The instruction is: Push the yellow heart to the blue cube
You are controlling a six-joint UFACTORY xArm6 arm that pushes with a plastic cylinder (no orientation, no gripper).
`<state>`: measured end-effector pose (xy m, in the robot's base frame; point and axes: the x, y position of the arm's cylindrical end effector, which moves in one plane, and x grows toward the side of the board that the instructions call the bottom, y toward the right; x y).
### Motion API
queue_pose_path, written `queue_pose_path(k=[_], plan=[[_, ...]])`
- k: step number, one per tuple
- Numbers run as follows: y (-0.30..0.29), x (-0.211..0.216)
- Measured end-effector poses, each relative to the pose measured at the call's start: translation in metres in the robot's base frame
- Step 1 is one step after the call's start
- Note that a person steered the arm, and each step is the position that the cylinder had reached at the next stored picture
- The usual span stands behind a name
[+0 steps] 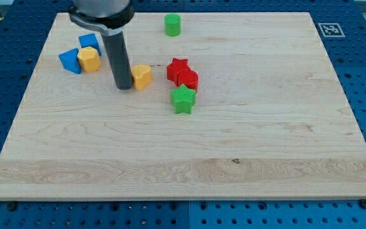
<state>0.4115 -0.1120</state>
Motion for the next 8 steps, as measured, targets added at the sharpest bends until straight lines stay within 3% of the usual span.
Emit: queue_pose_path(k=[1,4,6,7,8], plan=[[0.004,0.034],[0.037,-0.034],[0.09,-0.054],[0.093,-0.09],[0.088,-0.099]])
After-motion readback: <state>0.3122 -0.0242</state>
